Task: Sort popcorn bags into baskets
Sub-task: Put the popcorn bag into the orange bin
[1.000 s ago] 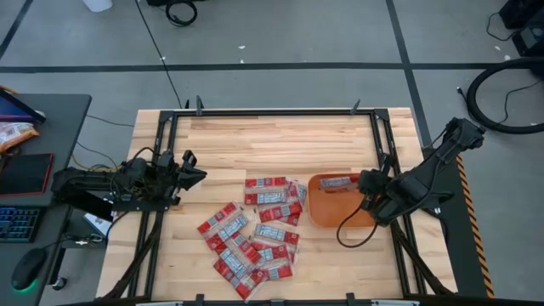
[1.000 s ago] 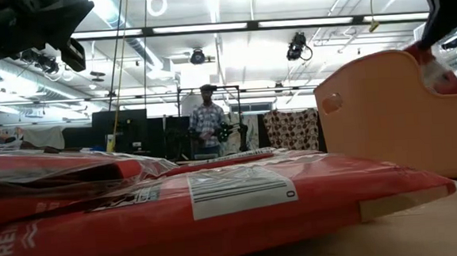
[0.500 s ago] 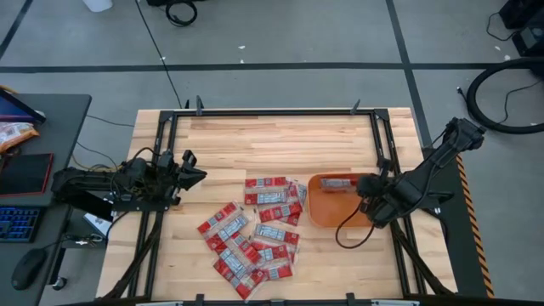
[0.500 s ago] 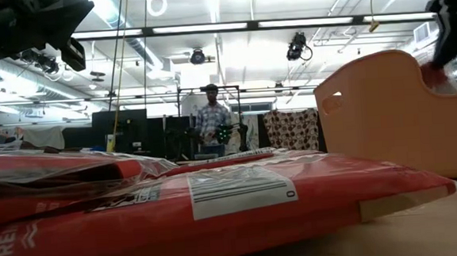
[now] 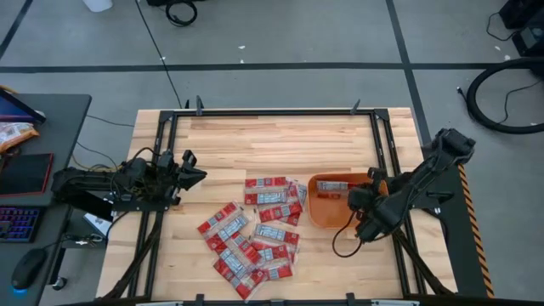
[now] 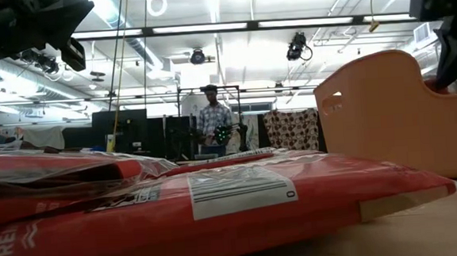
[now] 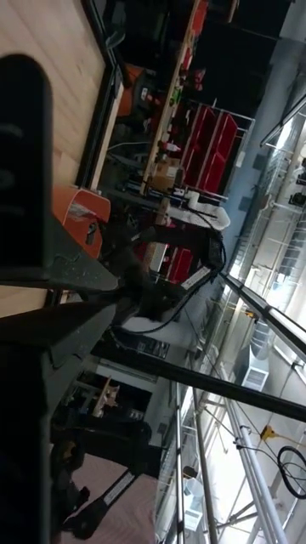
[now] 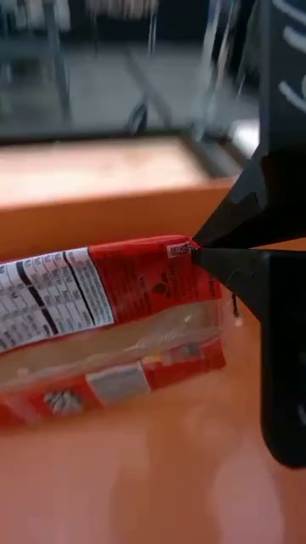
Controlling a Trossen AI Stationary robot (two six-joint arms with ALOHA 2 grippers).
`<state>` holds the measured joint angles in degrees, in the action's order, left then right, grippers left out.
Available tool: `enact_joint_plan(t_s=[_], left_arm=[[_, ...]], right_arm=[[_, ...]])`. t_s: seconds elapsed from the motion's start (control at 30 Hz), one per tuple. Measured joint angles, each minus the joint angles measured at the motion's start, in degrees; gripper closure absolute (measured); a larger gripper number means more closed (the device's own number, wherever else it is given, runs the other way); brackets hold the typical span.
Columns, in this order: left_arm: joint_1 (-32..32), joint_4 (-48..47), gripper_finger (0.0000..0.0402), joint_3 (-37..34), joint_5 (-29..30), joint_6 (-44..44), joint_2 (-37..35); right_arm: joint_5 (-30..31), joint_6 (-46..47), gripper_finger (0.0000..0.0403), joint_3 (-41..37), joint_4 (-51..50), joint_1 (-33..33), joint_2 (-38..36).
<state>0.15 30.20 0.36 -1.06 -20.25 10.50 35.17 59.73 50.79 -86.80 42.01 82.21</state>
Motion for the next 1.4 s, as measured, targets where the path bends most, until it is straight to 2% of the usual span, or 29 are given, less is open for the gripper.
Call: enact_joint_plan(t_s=[0.07,0.17,0.37,0.57,0.67,0.93,1.13,1.4], left_arm=[[0.0,0.0,0.0365,0.0,0.0,0.0,0.0],[0.0,0.0,0.0365,0.0,0.0,0.0,0.0],[0.0,-0.1,0.0365,0.0,0.0,0.0,0.0],[0.0,-0.1,0.0365,0.0,0.0,0.0,0.0],[0.0,-0.1,0.0365,0.0,0.0,0.0,0.0],[0.0,-0.1,0.0365,0.0,0.0,0.0,0.0],[0.0,0.0,0.0365,0.0,0.0,0.1,0.0],[0.0,0.0,0.0365,0.0,0.8,1.5,0.0]], right_arm=[[0.0,1.4,0.0397,1.1,-3.3,1.5,3.9],[-0.7,-1.0,0.0397,2.0,-1.9,3.8,8.2],[-6.3,-1.4,0.0393,3.9,-2.6,7.4,14.1],[-12.5,-4.0,0.0379,6.2,-1.7,9.7,14.6],[-13.4,-5.7,0.0366,7.3,-1.1,9.9,14.6],[-15.4,-9.6,0.0302,9.6,1.9,9.8,14.6],[-16.7,-10.9,0.0266,13.3,-1.5,7.6,14.4],[-9.8,-14.3,0.0264,21.6,-1.7,-0.8,11.4]])
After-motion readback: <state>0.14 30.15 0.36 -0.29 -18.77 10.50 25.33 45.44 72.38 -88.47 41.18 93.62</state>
